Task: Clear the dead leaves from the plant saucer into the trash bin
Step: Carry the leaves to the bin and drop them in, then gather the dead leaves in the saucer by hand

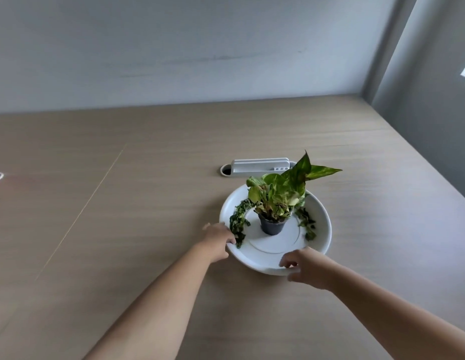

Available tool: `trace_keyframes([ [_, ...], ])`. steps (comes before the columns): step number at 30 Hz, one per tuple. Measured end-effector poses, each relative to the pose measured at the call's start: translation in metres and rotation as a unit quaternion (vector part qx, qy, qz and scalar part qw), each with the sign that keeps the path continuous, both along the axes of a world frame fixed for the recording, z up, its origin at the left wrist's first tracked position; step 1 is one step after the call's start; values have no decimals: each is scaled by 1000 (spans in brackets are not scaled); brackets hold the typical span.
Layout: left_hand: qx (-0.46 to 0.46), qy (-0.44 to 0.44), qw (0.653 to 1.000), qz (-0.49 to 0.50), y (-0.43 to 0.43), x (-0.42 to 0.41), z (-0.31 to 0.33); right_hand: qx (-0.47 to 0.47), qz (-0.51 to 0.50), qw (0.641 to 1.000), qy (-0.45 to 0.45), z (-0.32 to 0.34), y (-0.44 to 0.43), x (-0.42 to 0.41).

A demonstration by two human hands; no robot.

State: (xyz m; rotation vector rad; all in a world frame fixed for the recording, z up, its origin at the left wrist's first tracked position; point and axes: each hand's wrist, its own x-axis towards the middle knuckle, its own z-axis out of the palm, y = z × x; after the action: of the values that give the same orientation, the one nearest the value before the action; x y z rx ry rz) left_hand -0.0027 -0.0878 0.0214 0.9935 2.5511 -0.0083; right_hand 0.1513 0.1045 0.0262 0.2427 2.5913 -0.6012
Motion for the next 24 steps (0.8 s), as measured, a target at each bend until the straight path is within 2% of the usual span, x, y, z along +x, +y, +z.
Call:
trace_keyframes([
  [4, 37, 1, 999, 2, 5, 7, -10, 36, 24, 998, -42, 2, 23, -6],
  [9, 71, 19, 995, -62, 18, 35, -30, 195, 41, 980, 8, 4, 55, -6],
  [12, 70, 15, 996, -53, 14, 23, -26, 171, 77, 982, 7, 7, 45, -7],
  [17, -3, 17, 999, -27, 6, -3, -5, 64, 81, 995, 16, -2, 16, -5],
  [21, 6, 30, 999, -27, 8, 7, -5, 68, 72, 995, 3, -5, 32, -4],
  [24, 38, 25, 999, -22, 12, 24, -15, 121, 66, 990, 22, -2, 51, -6],
])
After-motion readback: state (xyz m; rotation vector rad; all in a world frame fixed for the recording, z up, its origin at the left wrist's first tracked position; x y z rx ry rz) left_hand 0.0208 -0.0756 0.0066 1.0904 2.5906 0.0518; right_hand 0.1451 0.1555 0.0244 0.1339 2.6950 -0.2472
